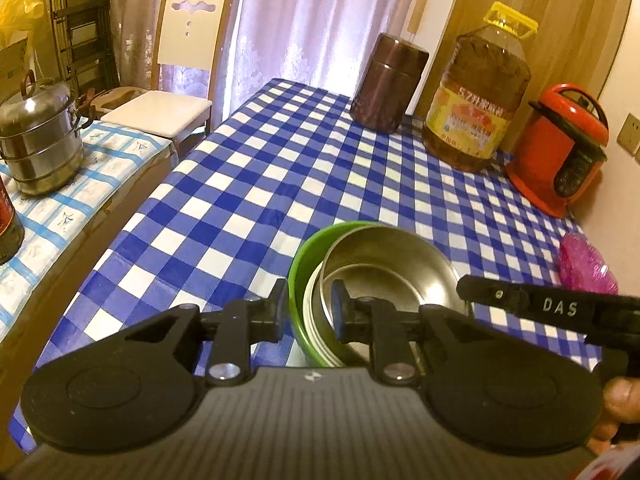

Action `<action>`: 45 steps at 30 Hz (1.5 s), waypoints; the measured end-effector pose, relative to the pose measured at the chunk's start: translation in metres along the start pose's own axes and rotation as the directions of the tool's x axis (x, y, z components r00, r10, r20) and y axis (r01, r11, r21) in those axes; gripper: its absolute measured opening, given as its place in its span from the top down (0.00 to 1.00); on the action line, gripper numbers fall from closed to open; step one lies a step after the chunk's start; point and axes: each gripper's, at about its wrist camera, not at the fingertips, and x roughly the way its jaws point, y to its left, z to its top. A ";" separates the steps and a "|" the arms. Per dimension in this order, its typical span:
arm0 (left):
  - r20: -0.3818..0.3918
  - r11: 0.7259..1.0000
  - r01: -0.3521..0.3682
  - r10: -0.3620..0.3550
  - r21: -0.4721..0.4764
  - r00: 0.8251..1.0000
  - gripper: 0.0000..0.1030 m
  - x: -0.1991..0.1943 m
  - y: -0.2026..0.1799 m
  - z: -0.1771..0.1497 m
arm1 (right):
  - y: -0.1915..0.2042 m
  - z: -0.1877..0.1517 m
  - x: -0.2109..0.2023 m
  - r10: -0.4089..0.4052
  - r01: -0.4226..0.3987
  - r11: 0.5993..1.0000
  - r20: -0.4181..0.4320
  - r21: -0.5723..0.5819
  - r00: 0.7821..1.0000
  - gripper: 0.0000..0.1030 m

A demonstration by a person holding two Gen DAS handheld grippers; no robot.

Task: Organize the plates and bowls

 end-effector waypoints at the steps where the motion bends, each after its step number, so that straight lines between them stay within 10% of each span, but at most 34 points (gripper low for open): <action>1: -0.002 1.000 -0.001 0.001 0.002 1.000 0.82 0.001 0.000 -0.001 | 0.000 0.000 0.001 0.000 0.000 1.000 -0.004 -0.003 1.000 0.88; 45: -0.017 1.000 0.001 -0.001 0.015 1.000 0.76 0.020 0.004 -0.003 | -0.004 0.002 0.001 0.027 -0.027 0.998 -0.013 0.059 1.000 0.97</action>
